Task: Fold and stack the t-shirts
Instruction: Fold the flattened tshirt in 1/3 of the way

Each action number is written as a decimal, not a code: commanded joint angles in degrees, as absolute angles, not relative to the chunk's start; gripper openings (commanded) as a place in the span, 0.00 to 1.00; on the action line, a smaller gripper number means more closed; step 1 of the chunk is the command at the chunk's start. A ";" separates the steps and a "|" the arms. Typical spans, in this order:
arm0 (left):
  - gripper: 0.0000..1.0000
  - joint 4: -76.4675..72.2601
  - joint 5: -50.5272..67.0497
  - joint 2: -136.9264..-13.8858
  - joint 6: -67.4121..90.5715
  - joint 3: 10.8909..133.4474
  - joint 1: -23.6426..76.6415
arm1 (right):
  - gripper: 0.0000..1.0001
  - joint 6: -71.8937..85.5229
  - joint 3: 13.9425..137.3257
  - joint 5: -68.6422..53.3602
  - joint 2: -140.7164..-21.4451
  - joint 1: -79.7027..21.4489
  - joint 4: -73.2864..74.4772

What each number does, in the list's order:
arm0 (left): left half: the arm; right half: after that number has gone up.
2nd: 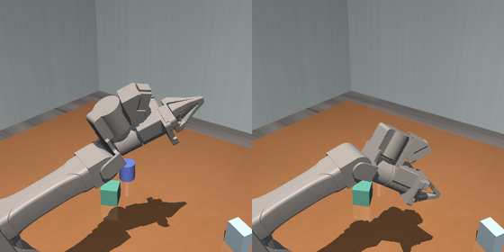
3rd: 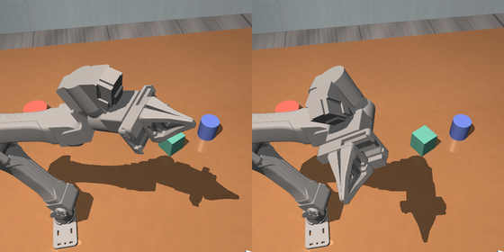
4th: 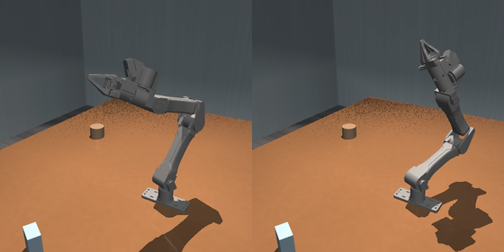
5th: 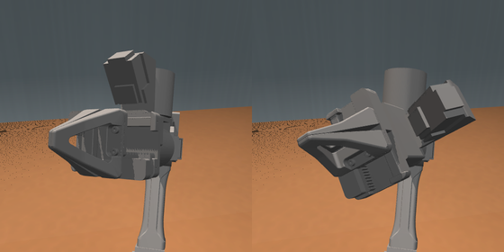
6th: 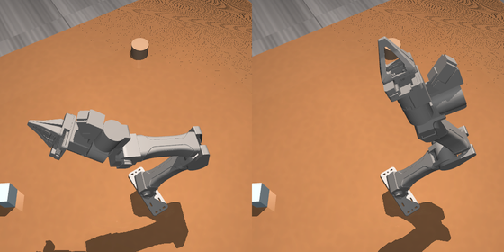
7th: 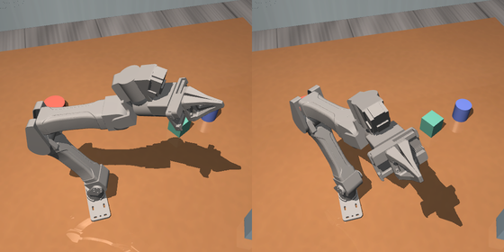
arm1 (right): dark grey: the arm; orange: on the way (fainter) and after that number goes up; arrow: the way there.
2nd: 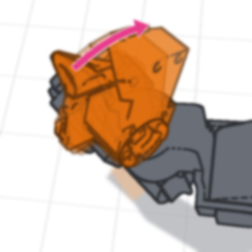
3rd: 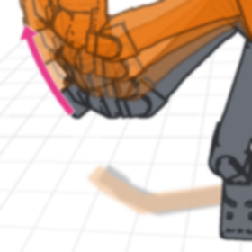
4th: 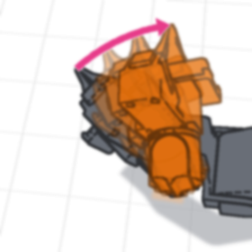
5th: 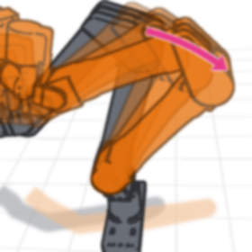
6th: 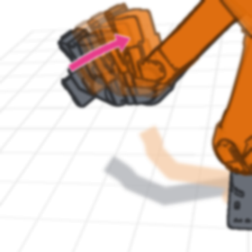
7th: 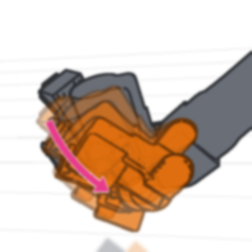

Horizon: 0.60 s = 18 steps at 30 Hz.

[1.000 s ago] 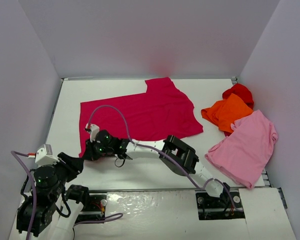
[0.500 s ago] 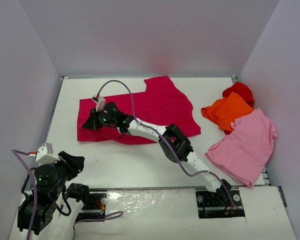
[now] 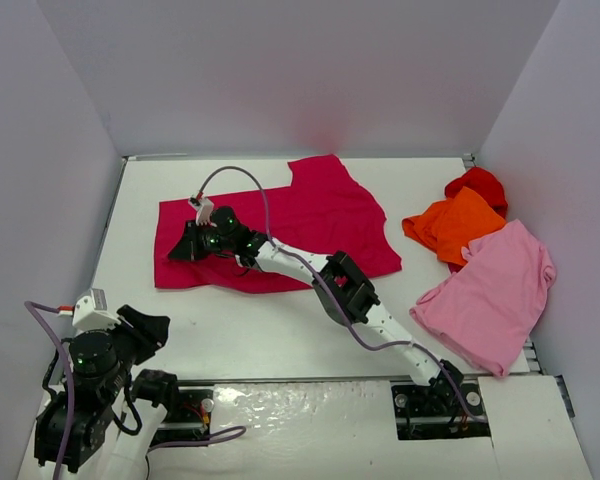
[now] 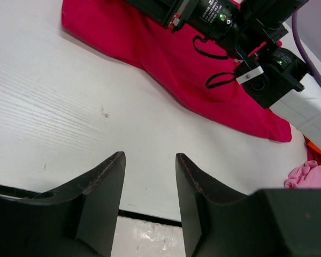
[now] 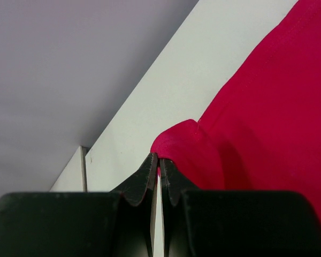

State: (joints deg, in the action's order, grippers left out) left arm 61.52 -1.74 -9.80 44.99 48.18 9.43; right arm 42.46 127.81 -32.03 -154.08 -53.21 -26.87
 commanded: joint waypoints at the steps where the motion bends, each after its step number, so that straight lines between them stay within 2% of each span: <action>1: 0.39 59.00 -1.32 -11.87 44.44 48.69 9.61 | 0.00 44.76 130.92 -34.16 -153.72 -51.41 -34.31; 11: 0.39 58.38 -1.12 -12.04 44.65 48.25 9.67 | 0.00 47.45 127.12 -39.24 -153.06 -52.33 -40.27; 18: 0.39 57.63 -1.24 -12.46 44.70 48.12 9.67 | 0.00 44.34 109.15 -40.26 -144.37 -57.13 -43.65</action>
State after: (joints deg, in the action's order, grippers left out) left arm 61.42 -1.52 -9.88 45.01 47.86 9.43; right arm 46.15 114.59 -37.13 -152.58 -52.96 -37.01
